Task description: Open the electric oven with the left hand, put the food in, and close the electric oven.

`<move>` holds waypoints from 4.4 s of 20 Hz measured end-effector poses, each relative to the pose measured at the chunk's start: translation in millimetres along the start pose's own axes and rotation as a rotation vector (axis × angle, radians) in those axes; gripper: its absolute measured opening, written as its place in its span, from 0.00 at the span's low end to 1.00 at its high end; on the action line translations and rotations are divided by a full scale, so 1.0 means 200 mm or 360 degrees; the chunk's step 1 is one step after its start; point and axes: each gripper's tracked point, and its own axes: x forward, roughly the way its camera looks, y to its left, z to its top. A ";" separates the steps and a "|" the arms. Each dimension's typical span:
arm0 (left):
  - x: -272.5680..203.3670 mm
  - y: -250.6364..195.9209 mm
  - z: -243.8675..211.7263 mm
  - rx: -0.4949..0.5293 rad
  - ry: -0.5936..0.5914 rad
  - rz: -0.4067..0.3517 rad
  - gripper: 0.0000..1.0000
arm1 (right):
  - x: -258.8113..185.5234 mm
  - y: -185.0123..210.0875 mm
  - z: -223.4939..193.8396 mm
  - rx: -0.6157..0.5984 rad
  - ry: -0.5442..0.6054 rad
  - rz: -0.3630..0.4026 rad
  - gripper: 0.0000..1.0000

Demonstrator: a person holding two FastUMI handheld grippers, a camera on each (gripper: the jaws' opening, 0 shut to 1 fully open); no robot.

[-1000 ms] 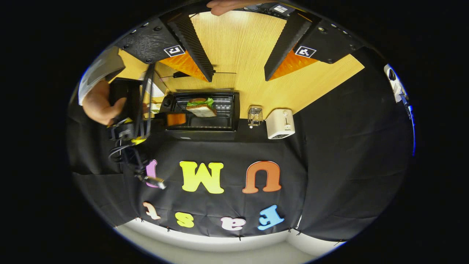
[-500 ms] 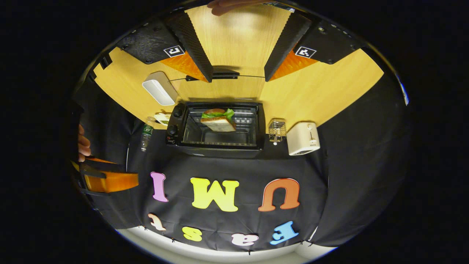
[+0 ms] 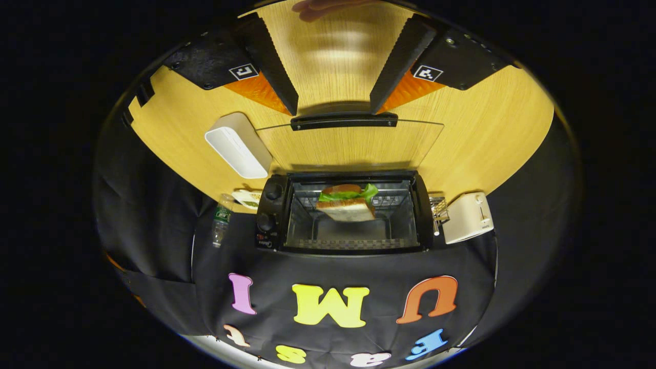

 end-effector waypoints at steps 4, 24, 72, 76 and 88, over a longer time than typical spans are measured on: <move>0.08 0.00 -0.06 -0.0029 0.0066 0.0056 0.94 | -0.09 -0.10 0.00 -0.0042 -0.0053 -0.0058 1.00; 0.17 0.05 0.03 -0.0087 0.0076 0.0152 0.93 | -0.11 -0.27 -0.10 0.0021 0.0037 -0.0065 0.96; -0.98 0.07 1.12 0.0038 -0.0942 0.0236 0.93 | -0.49 -0.29 0.05 0.0034 -0.0082 -0.0183 0.96; -1.18 0.01 1.08 0.0053 -0.1007 0.0226 0.93 | -0.52 -0.23 0.08 -0.0023 -0.0111 -0.0162 1.00; -1.24 -0.10 0.78 0.0083 -0.0907 0.0224 0.94 | -0.46 -0.19 -0.06 -0.0035 -0.0035 -0.0140 0.96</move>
